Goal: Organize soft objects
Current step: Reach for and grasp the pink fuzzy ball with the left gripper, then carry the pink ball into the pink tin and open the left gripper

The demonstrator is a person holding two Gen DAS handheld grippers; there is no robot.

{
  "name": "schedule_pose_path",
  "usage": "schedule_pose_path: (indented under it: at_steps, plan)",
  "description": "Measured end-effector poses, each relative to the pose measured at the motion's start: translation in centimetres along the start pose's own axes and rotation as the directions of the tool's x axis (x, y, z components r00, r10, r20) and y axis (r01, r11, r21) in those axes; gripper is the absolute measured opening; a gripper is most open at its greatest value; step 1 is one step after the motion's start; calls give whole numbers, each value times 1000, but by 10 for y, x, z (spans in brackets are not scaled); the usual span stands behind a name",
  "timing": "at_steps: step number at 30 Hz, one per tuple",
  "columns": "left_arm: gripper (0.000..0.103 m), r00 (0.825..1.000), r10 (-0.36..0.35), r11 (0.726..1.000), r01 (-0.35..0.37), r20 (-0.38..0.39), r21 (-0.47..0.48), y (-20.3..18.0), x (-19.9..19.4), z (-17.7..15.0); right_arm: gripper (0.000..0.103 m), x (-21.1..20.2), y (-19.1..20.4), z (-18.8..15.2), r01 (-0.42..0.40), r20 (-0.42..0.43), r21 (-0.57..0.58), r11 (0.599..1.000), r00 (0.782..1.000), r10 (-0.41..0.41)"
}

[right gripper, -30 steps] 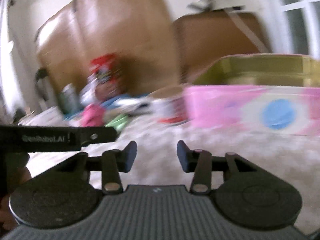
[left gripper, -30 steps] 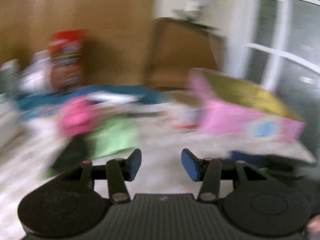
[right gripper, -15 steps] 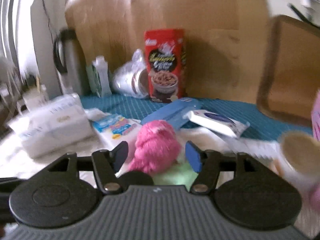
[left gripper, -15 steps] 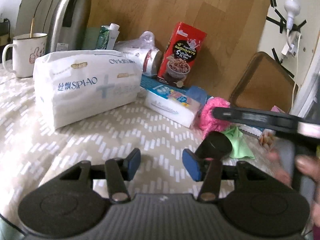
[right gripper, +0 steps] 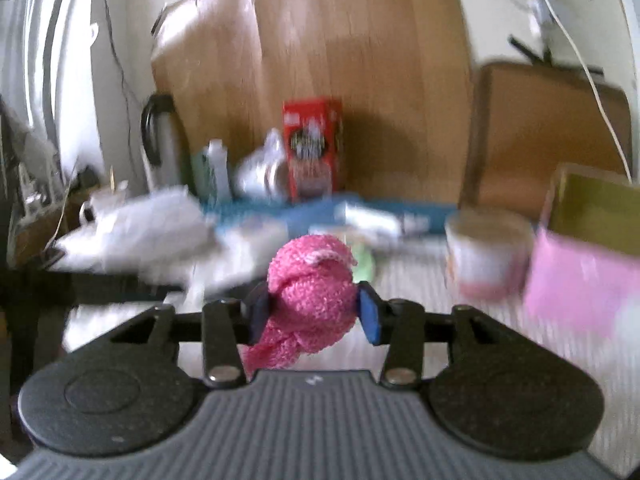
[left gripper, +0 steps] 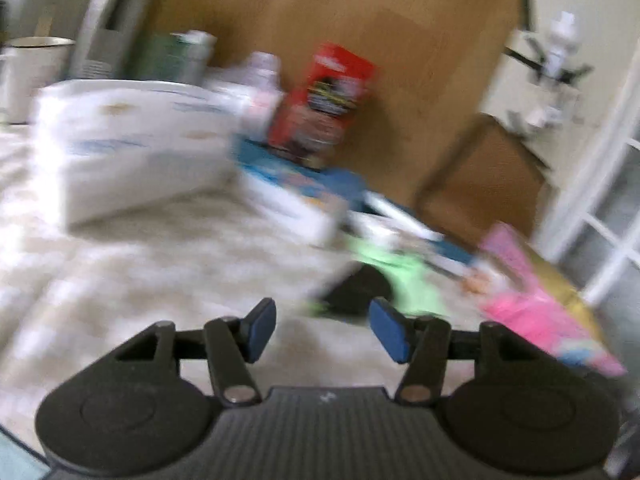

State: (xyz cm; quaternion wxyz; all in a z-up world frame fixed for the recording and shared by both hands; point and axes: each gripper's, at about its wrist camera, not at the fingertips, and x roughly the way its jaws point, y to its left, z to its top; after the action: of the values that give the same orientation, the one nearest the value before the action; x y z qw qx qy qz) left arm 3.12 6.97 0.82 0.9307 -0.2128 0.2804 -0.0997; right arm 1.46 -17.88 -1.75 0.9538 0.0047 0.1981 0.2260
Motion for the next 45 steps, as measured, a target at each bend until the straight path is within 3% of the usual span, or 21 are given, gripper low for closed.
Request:
schedule_pose_path:
  at_steps: [3, 4, 6, 10, 16, 18, 19, 20, 23, 28, 33, 36, 41, 42, 45]
  plan:
    - [58, 992, -99, 992, 105, -82, 73, -38, 8, -8, 59, -2, -9, -16, 10, -23, 55, 998, 1000, -9]
    - [59, 985, -133, 986, 143, -114, 86, -49, 11, -11, 71, -3, -12, -18, 18, -27, 82, 996, 1000, -16]
    - [72, 975, -152, 981, 169, -160, 96, -64, 17, -18, 77, -5, -15, -21, 24, -34, 98, 995, 999, -20]
    - [78, 967, -160, 975, 187, -198, 122, -84, 22, -27, 84, -8, -16, -26, 27, -35, 107, 994, 999, -24]
    - [76, 961, -151, 967, 192, -231, 165, -104, 29, -34, 85, -12, -17, -34, 33, -29, 89, 995, 999, -30]
    - [68, 952, -166, 960, 216, -259, 180, -113, 34, -40, 85, -16, -17, -37, 46, -20, 81, 996, 999, -45]
    - [64, 944, -179, 954, 235, -278, 184, -117, 36, -44, 81, -18, -17, -39, 49, -14, 72, 996, 999, -49]
    - [54, 933, -196, 948, 259, -303, 186, -122, 39, -47, 62, -19, -16, -40, 58, -4, 65, 996, 998, -57]
    - [54, 927, -187, 935, 270, -327, 231, -142, 48, -56, 57, -25, -19, -43, 110, 7, 42, 993, 994, -110]
    - [53, 908, -238, 895, 343, -344, 287, -187, 60, -57, 57, -49, -46, -43, 192, 79, 101, 976, 977, -200]
    - [53, 907, -281, 834, 392, -313, 387, -246, 75, -43, 57, -63, -87, -19, 266, 172, 156, 951, 941, -292]
    - [53, 910, -306, 816, 402, -279, 416, -279, 91, -27, 57, -61, -112, 0, 302, 221, 174, 937, 916, -336]
    - [59, 929, -264, 815, 358, -259, 456, -313, 135, -14, 60, -36, -159, 25, 352, 200, 233, 906, 895, -399]
    - [65, 936, -237, 820, 336, -259, 463, -318, 144, -13, 66, -31, -163, 27, 385, 178, 236, 892, 886, -429]
    - [70, 963, -159, 844, 248, -219, 476, -320, 157, -16, 81, -28, -175, 24, 478, 165, 261, 839, 834, -526]
